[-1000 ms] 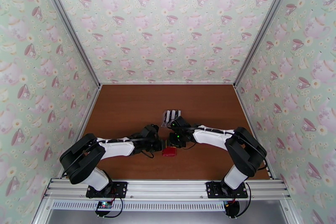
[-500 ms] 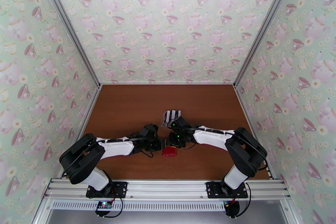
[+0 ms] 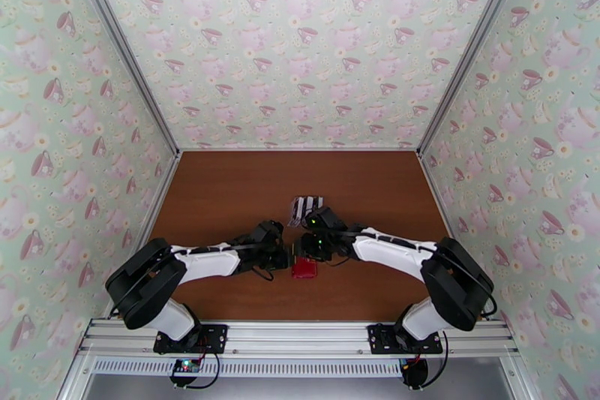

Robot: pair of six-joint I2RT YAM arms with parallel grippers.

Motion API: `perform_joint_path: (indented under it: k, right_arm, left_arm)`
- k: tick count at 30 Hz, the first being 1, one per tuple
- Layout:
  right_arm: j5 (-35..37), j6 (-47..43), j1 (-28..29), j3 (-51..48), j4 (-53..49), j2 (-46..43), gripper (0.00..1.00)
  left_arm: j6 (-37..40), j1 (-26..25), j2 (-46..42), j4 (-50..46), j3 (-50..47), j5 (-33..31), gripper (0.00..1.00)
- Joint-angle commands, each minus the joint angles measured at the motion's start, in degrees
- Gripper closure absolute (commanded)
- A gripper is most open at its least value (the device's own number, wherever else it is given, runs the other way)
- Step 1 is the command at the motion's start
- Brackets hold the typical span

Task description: Put the credit cards into the card holder

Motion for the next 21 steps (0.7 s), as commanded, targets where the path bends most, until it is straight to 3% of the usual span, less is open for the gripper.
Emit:
perform_joint_path:
  k: [1, 10, 21]
  right_arm:
    - [2.4, -2.7, -1.6, -2.1, -2.6, -2.2, 0.54]
    - [4.8, -4.7, -3.0, -4.4, -3.5, -1.2, 0.53]
    - [4.4, -4.0, -2.9, -4.9, -1.3, 1.8, 0.53]
  left_arm:
    - [2.2, 1.5, 0.3, -10.4, -1.2, -4.1, 0.61]
    - [5.3, 5.6, -3.1, -14.5, -0.6, -4.6, 0.6]
    - [10.5, 15.4, -13.1, -23.0, -0.7, -5.5, 0.52]
